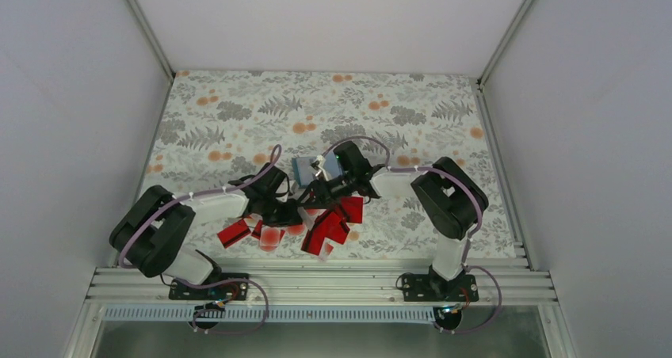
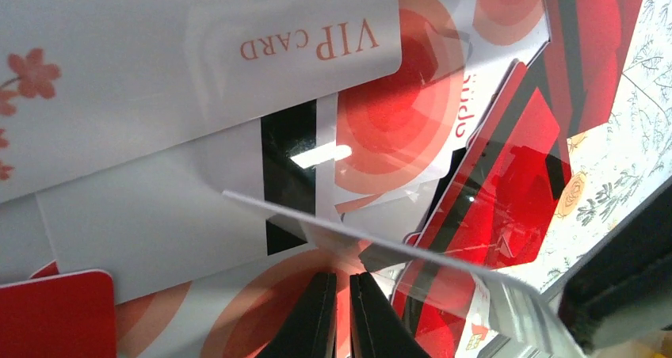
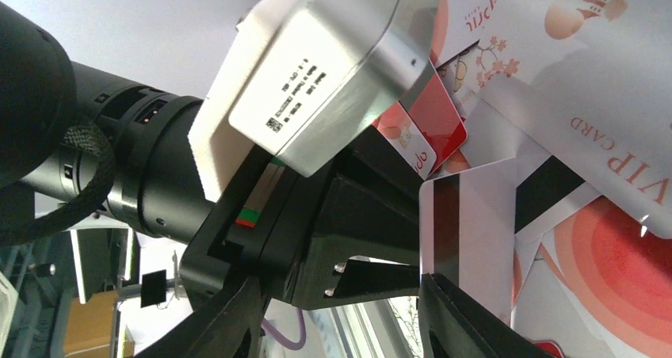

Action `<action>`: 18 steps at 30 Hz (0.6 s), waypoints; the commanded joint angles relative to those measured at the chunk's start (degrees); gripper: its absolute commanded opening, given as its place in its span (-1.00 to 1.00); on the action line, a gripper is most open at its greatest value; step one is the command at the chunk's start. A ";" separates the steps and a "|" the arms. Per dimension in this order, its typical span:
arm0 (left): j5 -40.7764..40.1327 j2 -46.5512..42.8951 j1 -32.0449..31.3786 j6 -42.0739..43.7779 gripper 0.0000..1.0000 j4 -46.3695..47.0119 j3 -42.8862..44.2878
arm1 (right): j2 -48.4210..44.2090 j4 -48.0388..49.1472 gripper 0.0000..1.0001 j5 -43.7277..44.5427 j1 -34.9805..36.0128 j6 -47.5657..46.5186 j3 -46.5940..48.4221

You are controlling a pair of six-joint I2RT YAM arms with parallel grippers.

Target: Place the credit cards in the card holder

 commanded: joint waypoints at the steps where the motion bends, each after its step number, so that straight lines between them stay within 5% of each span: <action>1: -2.38 3.25 -0.05 0.55 -0.85 2.26 -1.65 | 1.60 -8.38 -0.03 1.22 1.33 -7.90 1.75; 18: -2.60 5.73 0.31 0.79 -0.86 3.12 -0.86 | 3.74 -16.35 -0.39 8.02 1.07 -14.34 3.67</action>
